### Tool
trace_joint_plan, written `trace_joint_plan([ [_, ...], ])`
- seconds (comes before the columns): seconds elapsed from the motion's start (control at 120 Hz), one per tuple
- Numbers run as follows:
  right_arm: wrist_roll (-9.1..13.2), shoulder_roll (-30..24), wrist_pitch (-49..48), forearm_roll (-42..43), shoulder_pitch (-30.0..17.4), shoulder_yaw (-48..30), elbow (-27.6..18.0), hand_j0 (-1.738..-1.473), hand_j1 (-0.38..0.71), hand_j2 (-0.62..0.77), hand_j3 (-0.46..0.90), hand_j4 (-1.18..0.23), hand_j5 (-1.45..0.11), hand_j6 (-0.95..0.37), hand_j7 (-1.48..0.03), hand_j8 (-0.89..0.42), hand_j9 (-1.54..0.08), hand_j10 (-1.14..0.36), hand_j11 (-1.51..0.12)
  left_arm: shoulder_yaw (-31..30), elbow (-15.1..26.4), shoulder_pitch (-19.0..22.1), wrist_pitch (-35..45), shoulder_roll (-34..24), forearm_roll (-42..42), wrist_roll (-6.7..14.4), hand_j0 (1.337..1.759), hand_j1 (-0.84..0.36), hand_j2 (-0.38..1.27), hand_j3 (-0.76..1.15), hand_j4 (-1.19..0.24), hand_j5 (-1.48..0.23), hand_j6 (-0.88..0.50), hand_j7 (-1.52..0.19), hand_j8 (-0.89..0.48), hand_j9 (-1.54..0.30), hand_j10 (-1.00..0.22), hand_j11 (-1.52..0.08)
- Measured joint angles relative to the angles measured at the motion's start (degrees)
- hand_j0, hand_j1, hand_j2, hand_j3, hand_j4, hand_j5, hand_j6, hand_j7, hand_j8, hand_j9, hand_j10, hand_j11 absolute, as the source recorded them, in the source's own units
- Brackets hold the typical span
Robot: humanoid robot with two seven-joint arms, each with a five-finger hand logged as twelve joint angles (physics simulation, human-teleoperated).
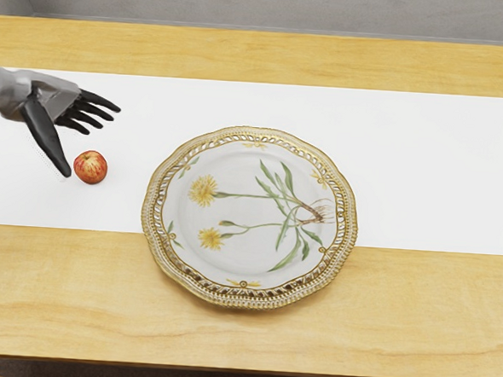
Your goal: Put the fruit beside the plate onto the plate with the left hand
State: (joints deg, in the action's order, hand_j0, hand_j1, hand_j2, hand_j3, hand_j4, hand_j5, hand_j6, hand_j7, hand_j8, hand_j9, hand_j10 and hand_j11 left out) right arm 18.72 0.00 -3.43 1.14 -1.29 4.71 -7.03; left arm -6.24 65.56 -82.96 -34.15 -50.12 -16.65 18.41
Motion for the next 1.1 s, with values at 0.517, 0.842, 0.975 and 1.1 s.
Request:
trace_joint_plan([
  [0.517, 0.0, 0.0, 0.0, 0.0, 0.0, 0.0, 0.0, -1.658, -0.35, 0.0, 0.0, 0.0, 0.0, 0.0, 0.0, 0.0, 0.0, 0.0, 0.0, -25.1, 2.4, -3.8, 37.2, 15.6, 2.0, -8.0, 1.658, 0.18, 0.03, 0.0, -0.15, -0.19, -0.15, -0.19, -0.15, -0.19, -0.15, -0.19],
  [0.842, 0.0, 0.0, 0.0, 0.0, 0.0, 0.0, 0.0, -1.658, -0.35, 0.0, 0.0, 0.0, 0.0, 0.0, 0.0, 0.0, 0.0, 0.0, 0.0, -33.7, 6.0, -6.2, 48.9, 19.2, 4.4, -8.1, 1.658, 0.12, 0.04, 0.0, -0.19, -0.25, -0.19, -0.25, -0.19, -0.25, -0.19, -0.25],
  [0.975, 0.0, 0.0, 0.0, 0.0, 0.0, 0.0, 0.0, -1.658, -0.35, 0.0, 0.0, 0.0, 0.0, 0.0, 0.0, 0.0, 0.0, 0.0, 0.0, -36.7, 9.1, -6.6, 57.7, 19.9, 5.9, -8.1, 1.658, 0.1, 0.04, 0.0, -0.21, -0.27, -0.21, -0.27, -0.21, -0.27, -0.21, -0.27],
  [1.1, 0.0, 0.0, 0.0, 0.0, 0.0, 0.0, 0.0, -1.658, -0.35, 0.0, 0.0, 0.0, 0.0, 0.0, 0.0, 0.0, 0.0, 0.0, 0.0, -38.0, 10.7, -6.4, 62.0, 20.4, 6.4, -8.1, 1.658, 0.09, 0.04, 0.0, -0.21, -0.28, -0.22, -0.28, -0.22, -0.28, -0.21, -0.28],
])
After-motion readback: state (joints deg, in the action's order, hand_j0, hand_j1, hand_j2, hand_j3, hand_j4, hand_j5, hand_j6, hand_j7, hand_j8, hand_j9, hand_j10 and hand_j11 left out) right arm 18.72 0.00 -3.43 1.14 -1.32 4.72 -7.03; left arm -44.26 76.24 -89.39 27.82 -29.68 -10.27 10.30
